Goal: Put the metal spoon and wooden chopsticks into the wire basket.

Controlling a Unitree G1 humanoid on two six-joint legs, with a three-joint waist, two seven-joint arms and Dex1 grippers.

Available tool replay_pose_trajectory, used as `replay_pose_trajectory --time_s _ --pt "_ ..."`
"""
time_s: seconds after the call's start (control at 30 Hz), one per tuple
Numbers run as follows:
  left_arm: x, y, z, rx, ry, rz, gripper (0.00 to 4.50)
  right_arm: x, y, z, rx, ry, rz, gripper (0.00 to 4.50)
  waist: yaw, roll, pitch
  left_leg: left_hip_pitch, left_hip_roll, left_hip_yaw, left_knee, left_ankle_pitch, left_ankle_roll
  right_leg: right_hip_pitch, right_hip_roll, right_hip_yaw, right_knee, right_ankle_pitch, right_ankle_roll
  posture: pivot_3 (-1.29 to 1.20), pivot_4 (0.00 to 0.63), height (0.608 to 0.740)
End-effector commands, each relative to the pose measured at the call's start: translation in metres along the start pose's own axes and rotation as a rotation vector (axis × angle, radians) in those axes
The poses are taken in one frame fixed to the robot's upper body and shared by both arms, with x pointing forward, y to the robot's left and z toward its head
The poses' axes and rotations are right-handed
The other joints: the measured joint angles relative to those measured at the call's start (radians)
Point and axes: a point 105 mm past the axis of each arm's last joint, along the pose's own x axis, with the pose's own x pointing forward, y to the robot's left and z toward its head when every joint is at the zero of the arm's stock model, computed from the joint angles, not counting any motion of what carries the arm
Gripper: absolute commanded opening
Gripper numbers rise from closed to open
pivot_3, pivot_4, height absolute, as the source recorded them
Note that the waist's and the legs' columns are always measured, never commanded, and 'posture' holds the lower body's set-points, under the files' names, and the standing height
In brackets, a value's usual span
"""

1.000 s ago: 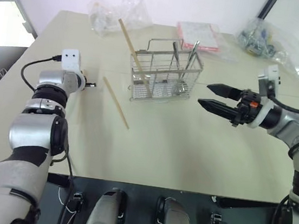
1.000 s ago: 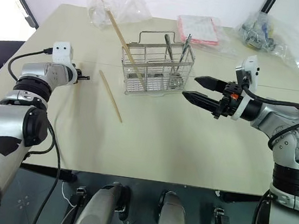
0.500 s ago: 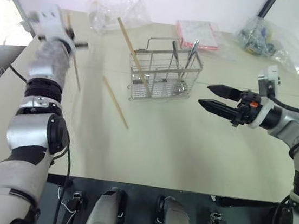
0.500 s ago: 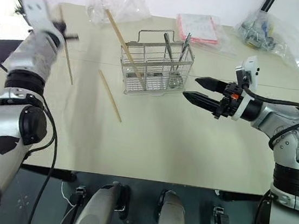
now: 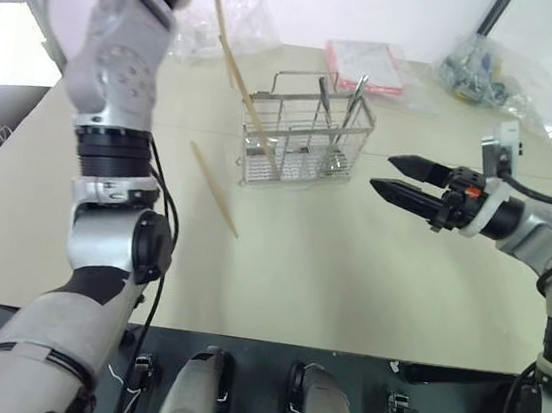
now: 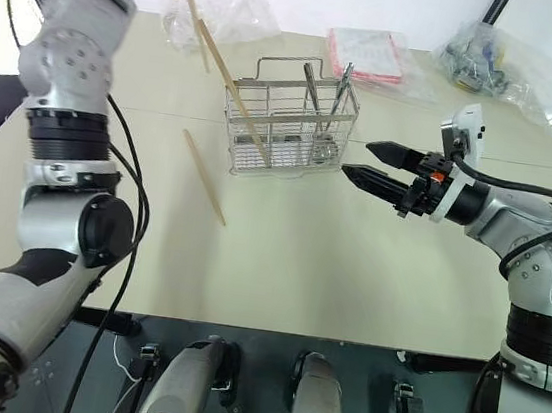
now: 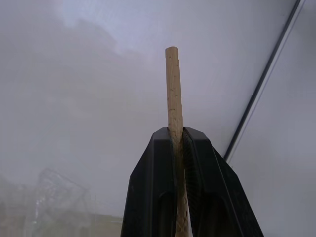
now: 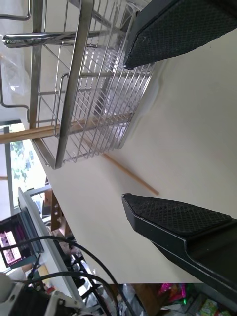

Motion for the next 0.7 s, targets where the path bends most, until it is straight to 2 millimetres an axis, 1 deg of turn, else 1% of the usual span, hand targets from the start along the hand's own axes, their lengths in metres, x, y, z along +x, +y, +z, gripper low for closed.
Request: replay_pose_trajectory --time_s 0.03,0.1,0.17,0.3,0.37,0.43,0.53,0.63,0.7 --pt "0.006 -0.004 -0.02 0.079 0.014 -0.019 0.04 -0.005 0.008 0.014 -0.012 -0.068 0.002 4.13 -0.001 0.0 0.0 0.0 0.0 0.0 0.0 0.0 0.0 0.0 0.0 0.0 0.0 0.0 0.0 0.0 0.15 0.699" --pt "0.011 -0.005 -0.03 0.071 0.026 -0.023 0.04 -0.007 0.01 0.013 -0.006 -0.069 -0.003 4.13 -0.001 0.0 0.0 0.0 0.0 0.0 0.0 -0.001 0.001 0.0 0.0 0.0 0.0 0.0 0.0 0.0 0.15 0.699" --pt "0.015 -0.007 -0.034 0.054 0.029 -0.023 0.04 -0.008 0.012 0.01 -0.003 -0.067 -0.009 4.13 -0.002 0.0 0.0 0.0 0.0 0.0 0.0 -0.001 0.003 0.0 0.0 0.0 0.0 0.0 0.0 0.0 0.15 0.699" --pt "0.019 -0.014 -0.044 0.12 0.023 -0.052 0.04 -0.011 0.014 0.01 0.007 -0.08 -0.03 4.13 -0.002 -0.001 0.0 -0.001 0.0 0.0 0.0 -0.002 0.004 -0.001 0.0 0.0 0.0 0.0 0.0 0.0 0.15 0.699" --pt "0.017 -0.018 -0.055 0.144 0.037 -0.075 0.04 -0.012 0.014 0.011 0.005 -0.082 -0.042 4.13 -0.002 -0.001 0.0 -0.001 0.0 0.0 0.0 -0.003 0.004 -0.001 0.0 0.0 0.0 0.0 0.0 0.0 0.15 0.699" --pt "0.013 -0.019 -0.069 0.157 0.062 -0.084 0.04 -0.014 0.014 0.012 0.0 -0.079 -0.05 4.13 0.001 -0.001 0.0 -0.001 0.0 -0.001 0.0 -0.003 0.005 -0.001 0.0 0.0 -0.001 0.0 0.0 0.0 0.15 0.699" --pt "0.005 -0.019 -0.085 0.149 0.095 -0.088 0.04 -0.016 0.013 0.014 -0.008 -0.078 -0.055 4.13 0.0 -0.001 0.0 -0.001 0.0 -0.001 0.0 -0.003 0.005 -0.001 0.0 0.0 -0.001 0.0 0.0 0.0 0.15 0.699" --pt "-0.001 -0.02 -0.094 0.145 0.112 -0.09 0.04 -0.016 0.012 0.016 -0.019 -0.077 -0.058 4.13 -0.002 -0.001 0.0 -0.001 0.0 -0.001 0.0 -0.003 0.005 -0.001 0.0 0.0 -0.001 0.0 0.0 0.0 0.15 0.699" --pt "-0.005 -0.02 -0.095 0.145 0.112 -0.093 0.04 -0.016 0.01 0.017 -0.021 -0.078 -0.061 4.13 -0.003 -0.001 0.0 -0.001 0.001 -0.001 0.0 -0.003 0.005 -0.002 0.0 0.0 0.0 0.0 0.0 0.0 0.15 0.699"
